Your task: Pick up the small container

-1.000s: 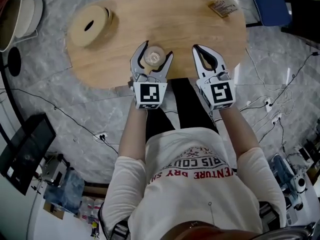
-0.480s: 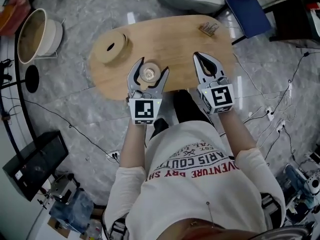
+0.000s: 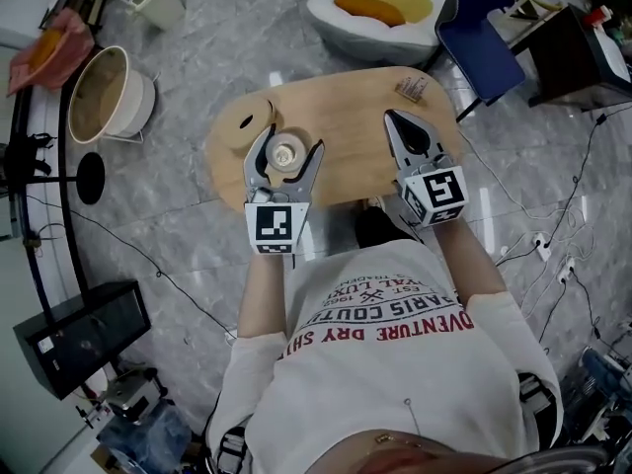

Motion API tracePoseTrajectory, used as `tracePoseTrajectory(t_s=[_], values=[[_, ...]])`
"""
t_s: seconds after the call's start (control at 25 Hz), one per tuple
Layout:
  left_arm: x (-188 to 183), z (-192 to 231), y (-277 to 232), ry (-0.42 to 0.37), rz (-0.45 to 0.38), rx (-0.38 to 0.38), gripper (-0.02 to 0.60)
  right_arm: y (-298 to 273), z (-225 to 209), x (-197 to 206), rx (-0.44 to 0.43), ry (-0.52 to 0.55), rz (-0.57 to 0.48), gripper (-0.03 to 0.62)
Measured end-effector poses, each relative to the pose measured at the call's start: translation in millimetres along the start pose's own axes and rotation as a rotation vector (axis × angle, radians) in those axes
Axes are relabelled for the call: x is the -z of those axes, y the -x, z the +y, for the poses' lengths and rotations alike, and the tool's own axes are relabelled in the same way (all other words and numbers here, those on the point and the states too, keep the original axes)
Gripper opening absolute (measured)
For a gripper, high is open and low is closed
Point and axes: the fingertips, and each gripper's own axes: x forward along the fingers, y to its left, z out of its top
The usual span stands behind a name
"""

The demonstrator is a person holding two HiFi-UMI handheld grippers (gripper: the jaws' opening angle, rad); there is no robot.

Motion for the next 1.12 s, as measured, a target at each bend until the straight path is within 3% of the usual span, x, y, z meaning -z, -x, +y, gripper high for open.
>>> tracePoseTrajectory(t_s=[0.24, 1.12], values=[[-18.4, 3.6, 11.5, -0.011, -0.001, 0.019, 0.341, 8.1, 7.2, -23.7, -0.001, 0.027, -0.05, 0.006], [-21.5, -6.7, 16.8, 0.004, 0.002, 0.01, 0.341, 12.5, 23.1, -21.1, -0.054, 0.053, -0.038, 0.006]])
